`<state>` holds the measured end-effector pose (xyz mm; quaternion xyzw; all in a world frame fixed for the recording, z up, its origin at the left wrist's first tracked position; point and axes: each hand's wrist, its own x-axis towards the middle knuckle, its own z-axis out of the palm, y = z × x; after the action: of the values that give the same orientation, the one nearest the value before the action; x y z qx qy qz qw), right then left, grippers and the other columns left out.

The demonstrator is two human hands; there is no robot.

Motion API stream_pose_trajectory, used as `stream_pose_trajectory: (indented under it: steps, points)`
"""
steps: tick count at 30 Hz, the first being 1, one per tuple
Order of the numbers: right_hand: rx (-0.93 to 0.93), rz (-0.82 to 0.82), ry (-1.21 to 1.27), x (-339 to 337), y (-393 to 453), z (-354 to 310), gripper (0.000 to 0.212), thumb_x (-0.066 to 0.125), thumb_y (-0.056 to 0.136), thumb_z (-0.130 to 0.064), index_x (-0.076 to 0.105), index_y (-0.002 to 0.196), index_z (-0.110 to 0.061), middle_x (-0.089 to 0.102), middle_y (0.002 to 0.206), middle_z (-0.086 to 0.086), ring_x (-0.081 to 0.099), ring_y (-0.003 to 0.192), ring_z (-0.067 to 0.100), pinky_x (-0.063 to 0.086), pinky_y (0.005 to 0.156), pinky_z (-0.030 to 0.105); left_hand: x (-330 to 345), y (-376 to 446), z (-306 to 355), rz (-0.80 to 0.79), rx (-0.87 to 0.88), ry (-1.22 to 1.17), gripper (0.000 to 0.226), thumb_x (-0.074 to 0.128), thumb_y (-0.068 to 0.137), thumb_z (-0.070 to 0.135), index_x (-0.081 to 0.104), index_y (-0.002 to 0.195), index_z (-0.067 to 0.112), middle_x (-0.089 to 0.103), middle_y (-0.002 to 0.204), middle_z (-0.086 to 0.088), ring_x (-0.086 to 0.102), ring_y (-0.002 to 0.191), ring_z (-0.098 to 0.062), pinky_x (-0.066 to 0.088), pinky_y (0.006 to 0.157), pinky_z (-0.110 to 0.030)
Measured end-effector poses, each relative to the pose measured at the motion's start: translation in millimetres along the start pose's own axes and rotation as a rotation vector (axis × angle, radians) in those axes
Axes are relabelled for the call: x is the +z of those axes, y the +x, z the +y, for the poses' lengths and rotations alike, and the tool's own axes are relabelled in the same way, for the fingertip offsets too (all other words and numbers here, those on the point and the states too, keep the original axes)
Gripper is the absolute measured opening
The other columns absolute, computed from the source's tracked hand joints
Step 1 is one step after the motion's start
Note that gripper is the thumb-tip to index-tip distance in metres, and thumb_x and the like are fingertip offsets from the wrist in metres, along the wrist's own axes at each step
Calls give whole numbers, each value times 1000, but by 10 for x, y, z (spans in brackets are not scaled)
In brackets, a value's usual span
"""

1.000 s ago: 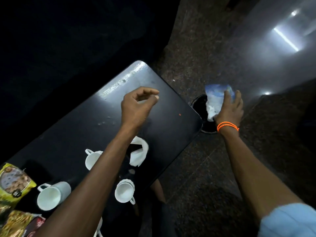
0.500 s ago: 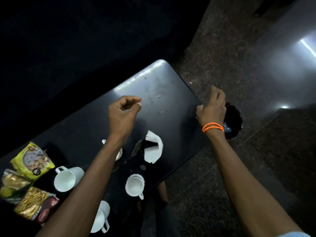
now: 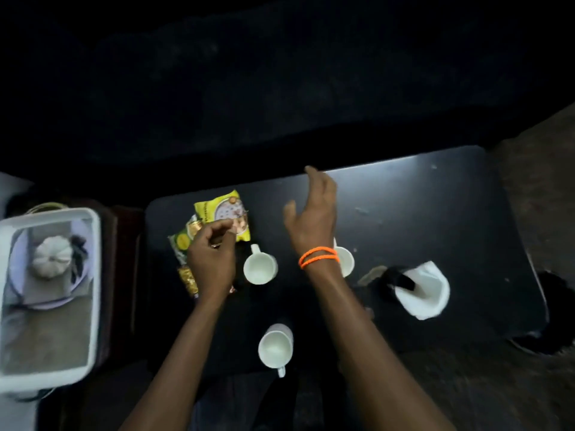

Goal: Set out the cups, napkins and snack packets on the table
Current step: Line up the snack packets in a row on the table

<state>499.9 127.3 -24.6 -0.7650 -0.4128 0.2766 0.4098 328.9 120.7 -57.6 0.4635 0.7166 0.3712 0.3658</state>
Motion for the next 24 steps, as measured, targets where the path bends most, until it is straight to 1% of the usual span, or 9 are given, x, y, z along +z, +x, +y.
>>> stream_pose_trajectory:
  steps: [2, 5, 7, 10, 12, 15, 18, 22, 24]
  points:
    - [-8, -147, 15, 399, -315, -118, 63, 65, 80, 2, 52, 141, -2, 49, 139, 19, 52, 127, 33, 41, 108, 34, -340, 42, -264, 124, -68, 72, 18, 69, 90, 10, 77, 103, 18, 76, 96, 5, 68, 80, 4, 50, 73, -9]
    - [-8, -370, -50, 890, -774, -161, 41, 61, 84, 0, 65, 124, -3, 63, 122, 19, 60, 113, 36, 48, 93, 38, -681, 83, -641, 177, -231, 245, 23, 71, 89, 11, 74, 111, 10, 72, 109, -14, 68, 86, -19, 55, 83, -28]
    - [20, -492, -151, 1129, -1014, -144, 29, 59, 87, -5, 67, 115, -5, 66, 114, 18, 62, 107, 37, 50, 85, 40, -756, 87, -798, 112, -417, 234, 24, 72, 91, 18, 72, 112, 7, 71, 109, -14, 67, 95, -27, 55, 87, -36]
    - [20, -599, -312, 1394, -1270, -43, 37, 58, 90, -9, 60, 127, -7, 60, 126, 18, 57, 116, 36, 48, 95, 42, -776, 44, -940, -17, -620, -32, 15, 66, 98, 26, 70, 89, 15, 73, 85, -3, 68, 85, -24, 49, 66, -30]
    - [32, -628, -380, 1500, -1348, 42, 44, 60, 91, -14, 53, 134, -9, 54, 136, 18, 53, 123, 36, 47, 102, 42, -790, 26, -1026, -84, -667, -137, 21, 63, 100, 29, 74, 91, 14, 77, 89, -4, 69, 82, -20, 51, 68, -31]
    - [65, -677, -375, 1574, -1368, 127, 51, 68, 90, -23, 49, 137, -12, 56, 135, 16, 54, 123, 36, 48, 102, 43, -844, 50, -1095, -89, -718, -186, 23, 65, 99, 37, 76, 98, 17, 78, 96, -4, 70, 85, -18, 55, 76, -36]
    - [87, -678, -303, 1545, -1319, 131, 56, 74, 87, -27, 53, 137, -14, 62, 129, 15, 59, 118, 34, 51, 98, 43, -927, 71, -1081, -107, -792, -303, 21, 68, 97, 38, 76, 102, 19, 81, 93, -1, 75, 78, -15, 59, 68, -31]
    - [75, -632, -113, 1390, -1207, 21, 60, 85, 75, -22, 63, 131, -17, 69, 122, 8, 67, 111, 24, 56, 95, 38, -1076, 30, -1015, -110, -746, -422, 24, 71, 97, 27, 76, 113, 11, 82, 100, -10, 79, 79, -18, 62, 68, -31]
    - [27, -569, -2, 1257, -1140, -55, 64, 88, 71, -31, 63, 130, -22, 66, 120, 0, 64, 109, 13, 57, 94, 30, -1150, 20, -926, -110, -691, -548, 28, 73, 94, 28, 75, 116, 10, 80, 109, -16, 79, 87, -23, 64, 70, -32]
